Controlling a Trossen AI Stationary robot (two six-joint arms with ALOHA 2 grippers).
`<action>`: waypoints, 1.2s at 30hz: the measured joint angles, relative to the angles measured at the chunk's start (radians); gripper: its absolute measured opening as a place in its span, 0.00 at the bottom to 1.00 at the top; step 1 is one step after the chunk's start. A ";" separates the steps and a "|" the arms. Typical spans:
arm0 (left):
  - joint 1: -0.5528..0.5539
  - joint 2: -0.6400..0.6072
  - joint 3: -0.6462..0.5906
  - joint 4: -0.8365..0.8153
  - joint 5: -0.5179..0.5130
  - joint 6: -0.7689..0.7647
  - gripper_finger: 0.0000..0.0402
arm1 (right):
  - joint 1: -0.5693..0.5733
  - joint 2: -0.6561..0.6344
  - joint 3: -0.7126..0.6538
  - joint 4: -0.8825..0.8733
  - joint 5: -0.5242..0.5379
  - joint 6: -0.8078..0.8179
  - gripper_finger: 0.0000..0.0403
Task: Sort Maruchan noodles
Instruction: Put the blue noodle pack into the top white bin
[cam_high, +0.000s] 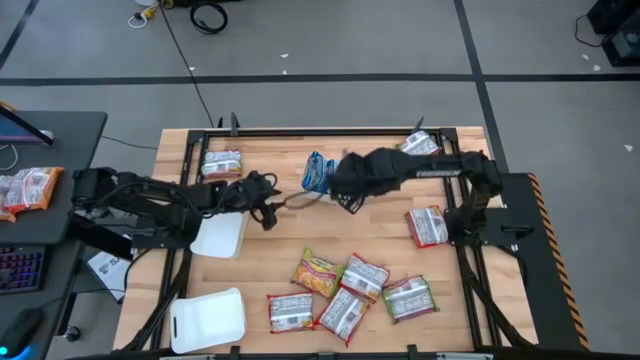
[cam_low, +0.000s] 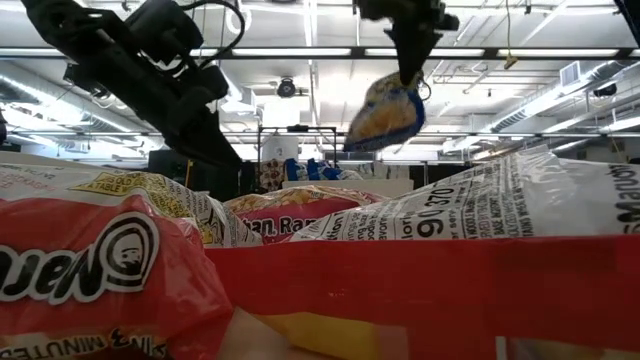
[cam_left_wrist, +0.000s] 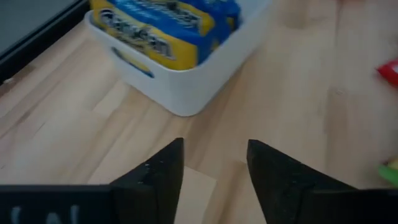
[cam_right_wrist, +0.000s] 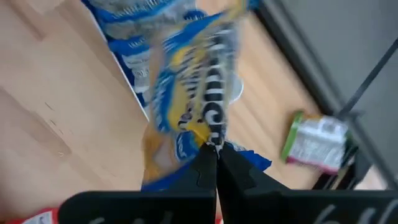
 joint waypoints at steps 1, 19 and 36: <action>0.010 0.000 0.000 0.000 -0.004 -0.003 0.49 | -0.020 0.000 -0.006 -0.001 -0.026 0.008 0.00; 0.069 0.000 0.000 0.118 0.058 0.045 0.56 | -0.202 0.000 -0.128 0.025 -0.057 0.092 0.01; 0.211 0.081 0.001 0.149 0.041 0.150 0.57 | -0.233 0.000 -0.191 0.195 -0.106 0.047 0.01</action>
